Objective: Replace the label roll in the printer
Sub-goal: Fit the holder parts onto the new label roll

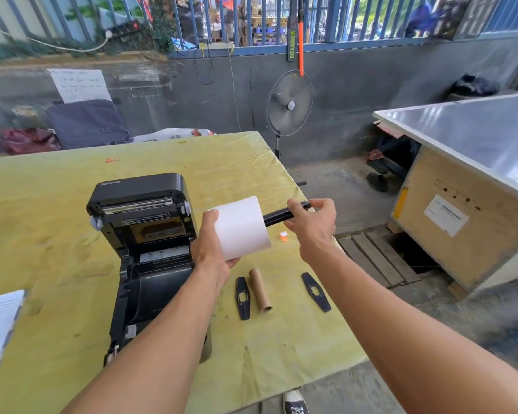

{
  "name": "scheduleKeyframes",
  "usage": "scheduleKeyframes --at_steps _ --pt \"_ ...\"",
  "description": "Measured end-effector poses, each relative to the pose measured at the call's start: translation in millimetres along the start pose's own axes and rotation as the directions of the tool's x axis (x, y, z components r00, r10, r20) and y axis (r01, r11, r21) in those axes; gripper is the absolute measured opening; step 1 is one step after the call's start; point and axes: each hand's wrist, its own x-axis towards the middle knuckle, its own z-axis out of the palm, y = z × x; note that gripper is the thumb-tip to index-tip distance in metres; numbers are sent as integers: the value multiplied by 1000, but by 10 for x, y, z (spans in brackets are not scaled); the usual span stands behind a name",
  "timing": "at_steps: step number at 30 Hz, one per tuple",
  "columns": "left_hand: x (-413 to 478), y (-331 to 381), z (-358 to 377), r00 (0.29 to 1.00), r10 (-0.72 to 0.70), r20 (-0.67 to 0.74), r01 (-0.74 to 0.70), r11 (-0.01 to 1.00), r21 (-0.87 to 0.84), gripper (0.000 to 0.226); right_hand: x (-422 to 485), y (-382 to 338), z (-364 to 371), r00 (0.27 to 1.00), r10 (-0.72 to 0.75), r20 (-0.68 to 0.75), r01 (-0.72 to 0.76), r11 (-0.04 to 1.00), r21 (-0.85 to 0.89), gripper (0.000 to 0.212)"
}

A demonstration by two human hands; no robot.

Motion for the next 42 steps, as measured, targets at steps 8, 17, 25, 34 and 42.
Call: scheduleKeyframes --at_steps 8,17,25,34,42 --pt "54 -93 97 999 -24 -33 24 1000 -6 35 -52 279 113 989 0 146 25 985 -168 21" --pt "172 -254 187 993 -73 -88 75 997 19 31 194 433 52 977 67 200 5 941 -339 16" --pt "356 -353 243 992 -109 -58 112 992 50 51 433 517 -46 969 120 217 -32 928 -371 25" --pt "503 -471 280 988 -136 -71 140 989 52 48 543 1040 -539 894 311 323 297 128 -946 17" --pt "652 -491 246 987 -155 -52 160 983 96 59 675 1175 -599 903 337 266 229 147 -962 23"
